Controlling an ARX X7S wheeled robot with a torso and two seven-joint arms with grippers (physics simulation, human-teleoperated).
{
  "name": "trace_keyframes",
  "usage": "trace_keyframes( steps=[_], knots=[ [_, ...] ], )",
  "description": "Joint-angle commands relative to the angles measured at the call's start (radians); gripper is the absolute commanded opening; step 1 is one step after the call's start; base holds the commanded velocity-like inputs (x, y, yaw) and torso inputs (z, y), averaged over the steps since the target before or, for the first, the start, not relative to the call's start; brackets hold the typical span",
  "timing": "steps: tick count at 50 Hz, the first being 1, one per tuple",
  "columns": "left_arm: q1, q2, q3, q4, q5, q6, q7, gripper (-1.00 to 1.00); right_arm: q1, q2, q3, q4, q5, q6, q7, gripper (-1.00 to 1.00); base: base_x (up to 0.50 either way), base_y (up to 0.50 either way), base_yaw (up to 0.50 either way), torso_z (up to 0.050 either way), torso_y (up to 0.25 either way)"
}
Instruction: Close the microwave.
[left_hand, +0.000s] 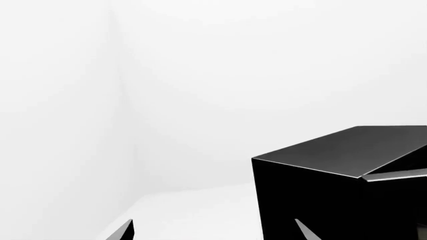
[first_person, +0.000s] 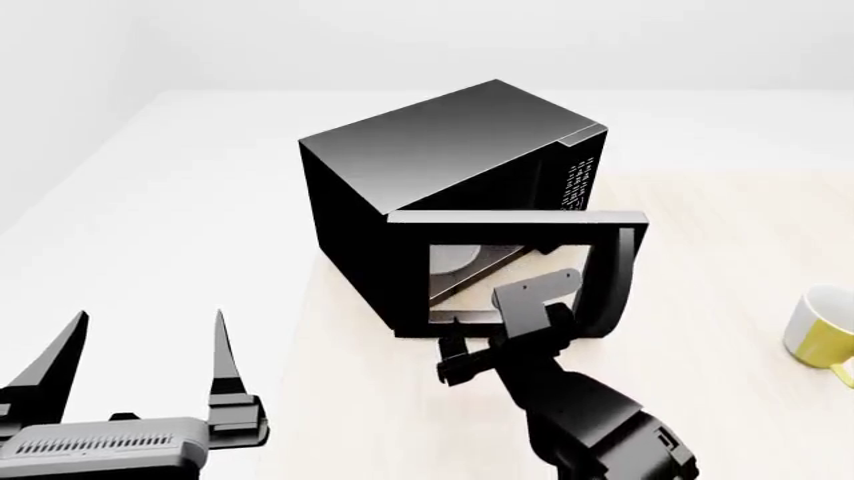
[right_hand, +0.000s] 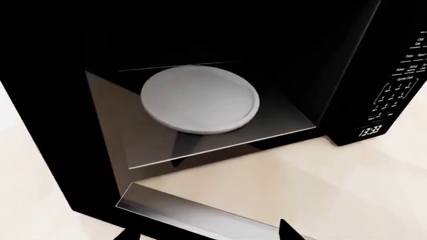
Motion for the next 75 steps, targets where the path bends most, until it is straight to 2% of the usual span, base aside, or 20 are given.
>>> trace_keyframes(
  steps=[1,22,38,49,75],
  knots=[
    [-0.004,-0.001,0.004,-0.006,0.000,0.001,-0.003,1.00,0.021,0.004,0.010,0.002,-0.016,0.004,0.006,1.00,0.00,0.00,0.00,0.000,0.000],
    [-0.005,-0.006,0.009,0.014,-0.006,-0.022,-0.013,1.00,0.053,0.017,0.018,-0.069,0.007,0.056,0.032,1.00,0.00,0.00,0.00,0.000,0.000],
    [-0.009,-0.009,0.010,0.019,-0.009,-0.027,-0.020,1.00,0.097,0.000,0.027,0.001,0.001,0.041,0.016,1.00,0.00,0.00,0.00,0.000,0.001],
    [-0.008,-0.011,0.010,0.020,-0.010,-0.027,-0.025,1.00,0.142,-0.041,0.022,0.153,-0.021,0.000,-0.025,1.00,0.00,0.00,0.00,0.000,0.001],
    [-0.009,-0.017,0.013,0.014,-0.016,-0.022,-0.030,1.00,0.197,-0.055,0.005,0.228,-0.040,-0.013,-0.057,1.00,0.00,0.00,0.00,0.000,0.000]
  ],
)
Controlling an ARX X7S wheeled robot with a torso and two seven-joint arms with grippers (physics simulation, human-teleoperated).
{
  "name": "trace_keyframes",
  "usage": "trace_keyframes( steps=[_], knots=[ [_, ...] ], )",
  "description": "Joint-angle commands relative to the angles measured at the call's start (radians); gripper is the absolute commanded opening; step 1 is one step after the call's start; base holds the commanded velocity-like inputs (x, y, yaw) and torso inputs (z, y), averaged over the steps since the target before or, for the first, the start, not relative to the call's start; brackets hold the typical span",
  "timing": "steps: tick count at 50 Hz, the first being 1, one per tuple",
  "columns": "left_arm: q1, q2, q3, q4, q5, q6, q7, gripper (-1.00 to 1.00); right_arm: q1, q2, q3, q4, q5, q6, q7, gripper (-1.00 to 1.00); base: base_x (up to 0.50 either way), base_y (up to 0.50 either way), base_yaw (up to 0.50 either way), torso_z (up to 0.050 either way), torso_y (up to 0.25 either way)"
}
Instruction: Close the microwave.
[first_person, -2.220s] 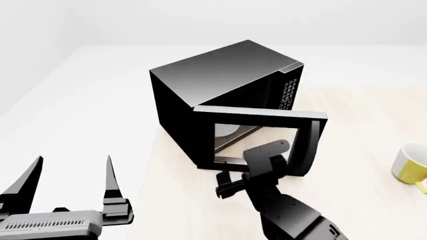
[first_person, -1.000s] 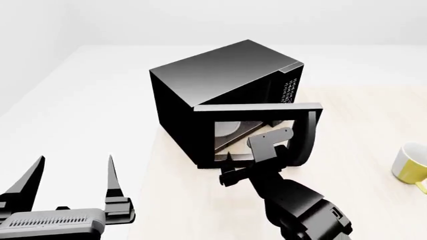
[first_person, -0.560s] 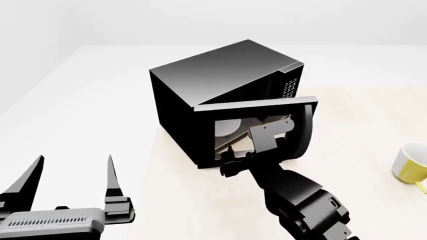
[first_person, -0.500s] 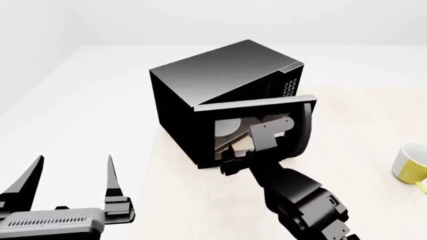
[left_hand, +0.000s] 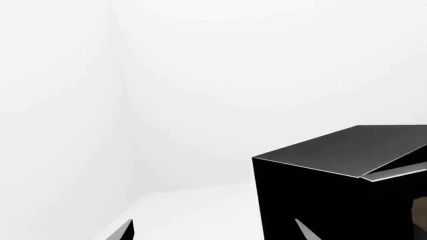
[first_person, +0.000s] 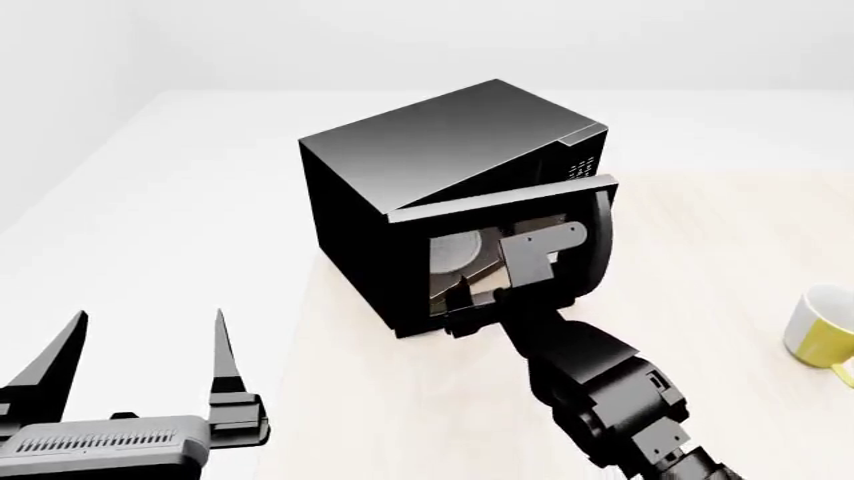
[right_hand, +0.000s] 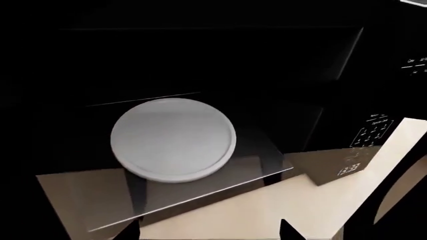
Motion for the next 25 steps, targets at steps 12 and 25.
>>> trace_keyframes(
  steps=[12,25],
  knots=[
    [-0.001,-0.004,0.007,-0.009,-0.001,0.008,-0.004,1.00,0.071,-0.028,-0.025,0.115,-0.059,-0.019,-0.028,1.00,0.00,0.00,0.00,0.000,0.000],
    [0.001,-0.007,0.008,-0.004,-0.003,0.005,-0.008,1.00,0.111,-0.048,-0.047,0.192,-0.087,-0.048,-0.058,1.00,0.00,0.00,0.00,0.000,0.000]
  ],
)
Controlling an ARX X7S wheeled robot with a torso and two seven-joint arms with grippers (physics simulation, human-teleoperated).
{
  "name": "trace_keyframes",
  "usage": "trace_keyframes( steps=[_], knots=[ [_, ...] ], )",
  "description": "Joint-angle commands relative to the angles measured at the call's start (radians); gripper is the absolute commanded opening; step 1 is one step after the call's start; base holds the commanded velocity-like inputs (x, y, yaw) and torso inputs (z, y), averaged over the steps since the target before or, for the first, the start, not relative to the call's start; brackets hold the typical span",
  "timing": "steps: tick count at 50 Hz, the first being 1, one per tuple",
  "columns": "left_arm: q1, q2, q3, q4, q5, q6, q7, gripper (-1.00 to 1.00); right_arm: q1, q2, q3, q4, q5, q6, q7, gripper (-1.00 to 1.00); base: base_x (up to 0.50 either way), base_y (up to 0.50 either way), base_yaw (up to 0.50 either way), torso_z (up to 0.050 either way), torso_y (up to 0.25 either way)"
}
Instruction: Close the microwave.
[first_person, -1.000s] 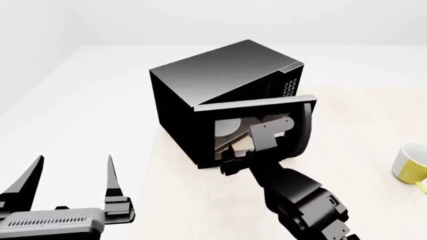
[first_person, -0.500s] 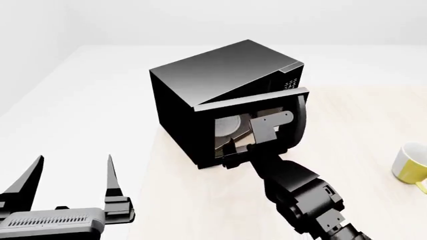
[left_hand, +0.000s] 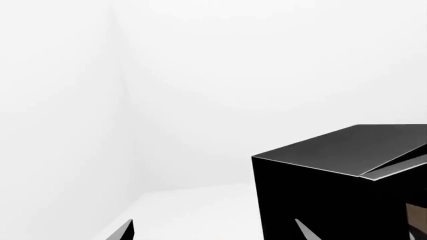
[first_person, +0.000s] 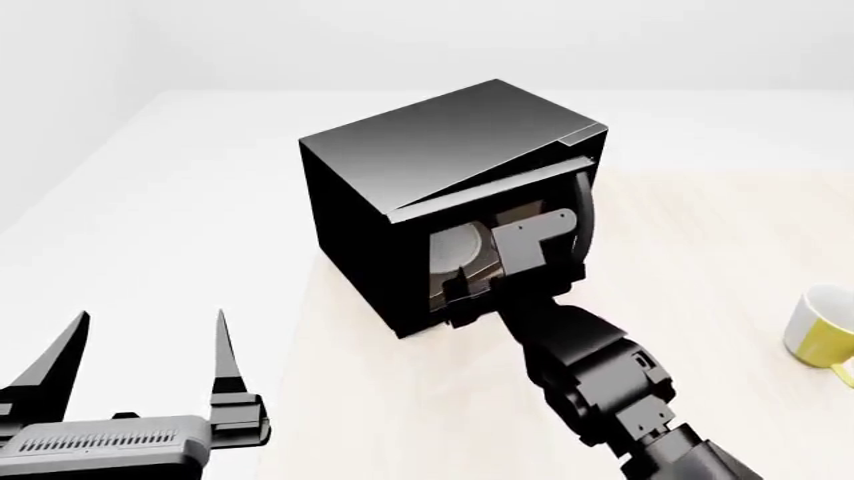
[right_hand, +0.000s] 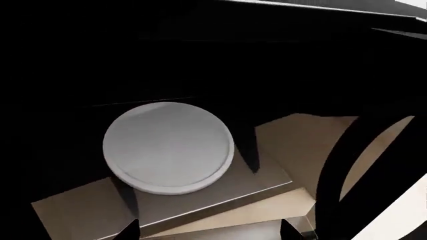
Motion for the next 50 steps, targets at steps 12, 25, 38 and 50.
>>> trace_keyframes(
  steps=[12,25,38,50],
  knots=[
    [0.001,-0.006,0.005,0.008,-0.002,-0.007,-0.007,1.00,0.070,-0.024,-0.026,0.142,-0.070,-0.046,-0.048,1.00,0.00,0.00,0.00,0.000,0.000],
    [-0.003,-0.008,0.008,0.004,-0.006,-0.005,-0.009,1.00,0.109,-0.038,-0.046,0.211,-0.093,-0.076,-0.087,1.00,0.00,0.00,0.00,0.000,0.000],
    [-0.001,-0.011,0.009,-0.004,-0.009,0.007,-0.007,1.00,0.156,-0.076,-0.075,0.352,-0.130,-0.143,-0.137,1.00,0.00,0.00,0.00,0.000,0.000],
    [-0.002,-0.014,0.013,0.001,-0.010,0.003,-0.011,1.00,0.170,-0.092,-0.089,0.407,-0.141,-0.172,-0.163,1.00,0.02,0.00,0.01,-0.002,0.000]
  ],
)
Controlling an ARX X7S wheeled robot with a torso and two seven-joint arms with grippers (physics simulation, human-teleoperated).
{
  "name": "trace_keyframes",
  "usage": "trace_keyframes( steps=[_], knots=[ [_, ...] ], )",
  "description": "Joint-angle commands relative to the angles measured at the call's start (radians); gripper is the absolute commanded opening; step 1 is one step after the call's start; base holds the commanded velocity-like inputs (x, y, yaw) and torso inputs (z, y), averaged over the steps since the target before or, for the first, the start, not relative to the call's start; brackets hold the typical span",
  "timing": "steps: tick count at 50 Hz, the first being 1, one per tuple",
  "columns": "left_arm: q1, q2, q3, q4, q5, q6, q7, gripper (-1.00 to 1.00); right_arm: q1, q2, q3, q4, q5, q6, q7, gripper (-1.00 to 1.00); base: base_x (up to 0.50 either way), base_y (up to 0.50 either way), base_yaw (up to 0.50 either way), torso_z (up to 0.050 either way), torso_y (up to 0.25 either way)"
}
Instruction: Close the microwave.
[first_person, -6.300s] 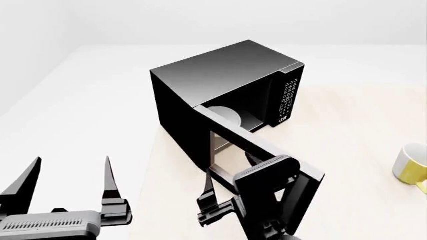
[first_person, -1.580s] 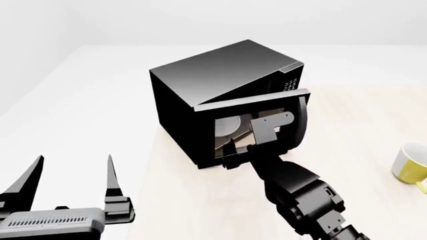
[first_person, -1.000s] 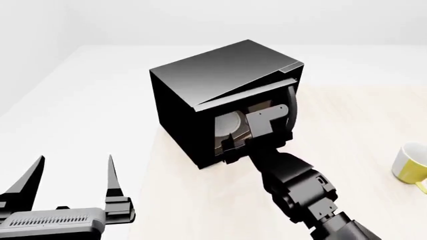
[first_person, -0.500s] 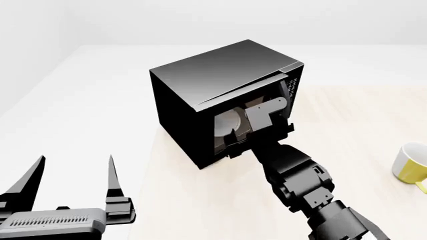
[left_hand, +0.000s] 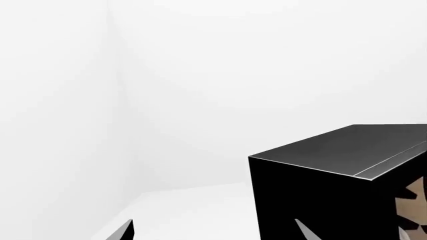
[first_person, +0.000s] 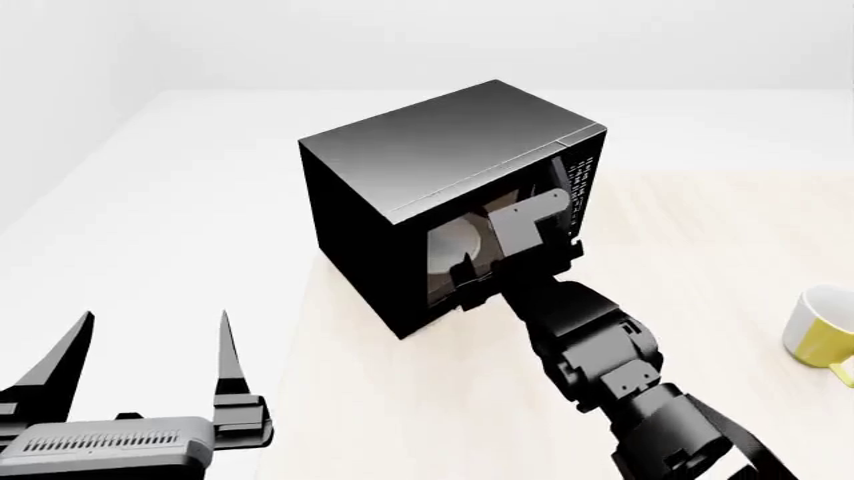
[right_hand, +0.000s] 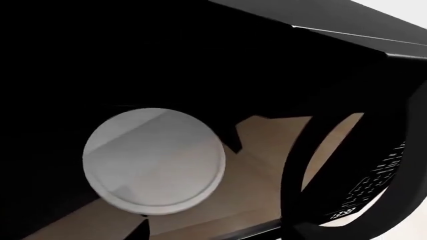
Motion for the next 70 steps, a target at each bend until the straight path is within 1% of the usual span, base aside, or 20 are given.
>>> trace_keyframes(
  steps=[1,9,12,17,21,23,24,29,39,41,42,43,52,58,63,70],
  knots=[
    [0.000,-0.002,0.002,0.002,-0.001,-0.001,-0.003,1.00,0.023,-0.041,0.036,0.097,-0.148,-0.025,-0.050,1.00,0.03,0.01,0.02,0.000,0.000],
    [-0.002,-0.004,0.006,0.005,-0.001,-0.005,-0.006,1.00,0.018,-0.031,0.044,0.084,-0.140,-0.023,-0.043,1.00,0.03,0.01,0.02,-0.004,0.000],
    [-0.005,-0.004,0.007,0.004,-0.002,-0.008,-0.006,1.00,0.010,-0.022,0.048,0.069,-0.144,-0.026,-0.017,1.00,0.03,0.01,0.02,-0.004,0.000],
    [-0.007,-0.005,0.013,0.000,0.001,-0.005,-0.006,1.00,-0.051,0.053,0.063,-0.128,-0.126,0.036,0.063,1.00,0.01,0.00,0.01,-0.002,0.000],
    [-0.010,-0.006,0.014,0.000,-0.001,-0.009,-0.007,1.00,-0.084,0.090,0.077,-0.227,-0.105,0.071,0.094,1.00,0.00,0.00,0.00,0.000,0.000],
    [-0.009,-0.006,0.016,-0.003,0.001,-0.006,-0.007,1.00,-0.114,0.124,0.095,-0.318,-0.083,0.096,0.126,1.00,0.00,0.00,0.00,0.000,0.000],
    [-0.009,-0.006,0.016,-0.003,0.001,-0.006,-0.008,1.00,-0.115,0.126,0.095,-0.323,-0.082,0.099,0.127,1.00,0.00,0.00,0.00,0.000,0.000],
    [-0.011,-0.007,0.018,-0.005,0.002,-0.006,-0.008,1.00,-0.173,0.196,0.124,-0.528,-0.038,0.158,0.191,1.00,0.00,0.00,0.00,0.000,0.000],
    [-0.011,-0.010,0.017,-0.002,-0.002,-0.007,-0.010,1.00,-0.234,0.290,0.186,-0.830,0.045,0.232,0.280,1.00,0.00,0.00,0.00,0.000,0.000],
    [-0.011,-0.011,0.017,-0.002,-0.002,-0.007,-0.011,1.00,-0.234,0.290,0.186,-0.830,0.045,0.232,0.280,1.00,0.00,0.00,0.00,0.000,0.000],
    [-0.014,-0.009,0.024,-0.004,0.002,-0.007,-0.010,1.00,-0.256,0.315,0.208,-0.906,0.072,0.243,0.304,1.00,0.00,0.00,0.00,0.000,0.000],
    [-0.012,-0.010,0.023,-0.004,0.000,-0.004,-0.010,1.00,-0.266,0.326,0.211,-0.933,0.075,0.248,0.316,1.00,0.00,0.00,0.00,0.000,0.000],
    [-0.011,-0.012,0.026,0.002,0.002,-0.005,-0.013,1.00,-0.368,0.397,0.271,-1.098,0.136,0.222,0.361,1.00,0.00,0.00,0.00,0.000,0.000],
    [-0.016,-0.012,0.033,0.001,0.004,-0.008,-0.015,1.00,-0.437,0.439,0.287,-1.190,0.116,0.190,0.413,1.00,0.00,0.00,0.00,0.000,0.000],
    [-0.016,-0.011,0.039,-0.003,0.008,-0.002,-0.015,1.00,-0.528,0.478,0.289,-1.285,0.096,0.144,0.444,1.00,0.00,0.00,0.00,0.000,0.000],
    [-0.020,-0.013,0.041,-0.004,0.007,-0.004,-0.016,1.00,-0.586,0.508,0.304,-1.365,0.094,0.120,0.480,1.00,0.00,0.00,0.00,0.000,0.000]
  ],
)
